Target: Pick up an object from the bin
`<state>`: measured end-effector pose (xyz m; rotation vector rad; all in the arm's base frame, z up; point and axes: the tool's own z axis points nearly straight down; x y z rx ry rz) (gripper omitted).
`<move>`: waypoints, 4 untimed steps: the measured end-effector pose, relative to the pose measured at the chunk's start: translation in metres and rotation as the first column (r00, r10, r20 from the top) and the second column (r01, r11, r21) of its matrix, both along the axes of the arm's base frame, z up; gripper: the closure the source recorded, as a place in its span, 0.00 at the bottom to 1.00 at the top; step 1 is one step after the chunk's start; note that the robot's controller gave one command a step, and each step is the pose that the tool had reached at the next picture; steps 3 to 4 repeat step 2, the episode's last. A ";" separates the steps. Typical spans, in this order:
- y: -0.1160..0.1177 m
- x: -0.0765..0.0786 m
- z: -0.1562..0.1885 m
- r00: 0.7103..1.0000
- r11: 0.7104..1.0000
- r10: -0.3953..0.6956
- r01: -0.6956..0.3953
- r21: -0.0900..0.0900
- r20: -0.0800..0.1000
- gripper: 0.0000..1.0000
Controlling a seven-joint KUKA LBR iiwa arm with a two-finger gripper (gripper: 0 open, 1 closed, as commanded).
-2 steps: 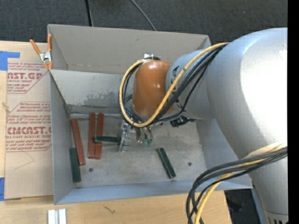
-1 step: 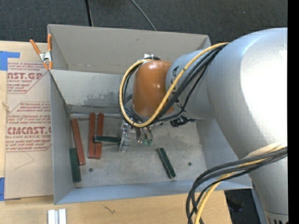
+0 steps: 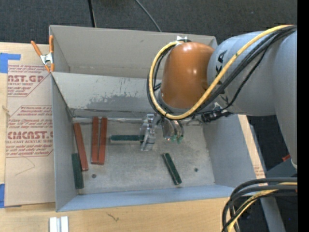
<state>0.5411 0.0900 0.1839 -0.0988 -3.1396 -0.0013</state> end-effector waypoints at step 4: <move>0.007 0.026 0.062 1.000 1.000 0.014 -0.014 0.001 0.003 1.00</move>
Offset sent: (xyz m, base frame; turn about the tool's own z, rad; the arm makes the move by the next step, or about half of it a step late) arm 0.0255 0.0056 0.0626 -0.0133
